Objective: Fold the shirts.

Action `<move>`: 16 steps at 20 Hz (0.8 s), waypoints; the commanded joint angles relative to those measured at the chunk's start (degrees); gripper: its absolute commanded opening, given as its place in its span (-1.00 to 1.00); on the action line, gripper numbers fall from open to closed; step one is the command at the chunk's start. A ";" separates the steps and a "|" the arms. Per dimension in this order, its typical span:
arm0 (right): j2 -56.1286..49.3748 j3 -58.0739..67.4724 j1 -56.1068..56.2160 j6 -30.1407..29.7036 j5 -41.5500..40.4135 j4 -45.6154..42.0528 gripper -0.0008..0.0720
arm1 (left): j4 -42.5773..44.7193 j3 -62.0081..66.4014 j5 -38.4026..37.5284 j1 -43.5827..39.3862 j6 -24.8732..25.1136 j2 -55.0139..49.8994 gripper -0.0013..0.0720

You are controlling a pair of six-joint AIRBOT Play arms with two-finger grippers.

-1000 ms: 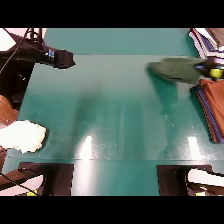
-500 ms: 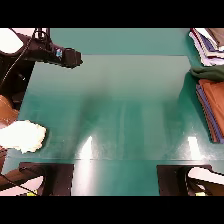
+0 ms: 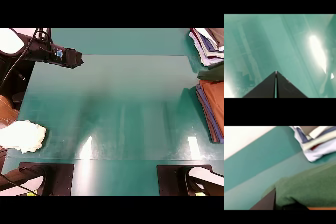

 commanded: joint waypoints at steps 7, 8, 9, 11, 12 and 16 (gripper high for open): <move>13.88 -26.38 -14.08 1.44 7.26 -21.49 -0.93 | 0.31 0.00 -0.09 -0.02 0.61 -0.04 -0.89; 14.84 -28.94 -15.23 1.60 7.89 -23.17 -0.90 | 0.31 0.00 -0.09 -0.02 1.01 -0.04 -0.89; 15.78 -31.45 -16.28 1.75 8.57 -25.46 -0.64 | 0.31 0.00 -0.11 -0.02 1.84 -0.04 -0.89; 17.11 -35.10 -17.81 3.63 8.72 -30.08 0.44 | 0.31 0.00 -0.11 -0.02 2.03 -0.04 -0.89; 17.49 -36.04 -18.56 5.38 8.70 -31.30 0.81 | 0.31 0.00 -0.13 -0.02 2.03 -0.04 -0.89; 18.49 -31.41 -17.05 5.68 7.78 -22.91 0.82 | 0.24 0.00 -0.35 -0.02 1.99 -0.04 -0.89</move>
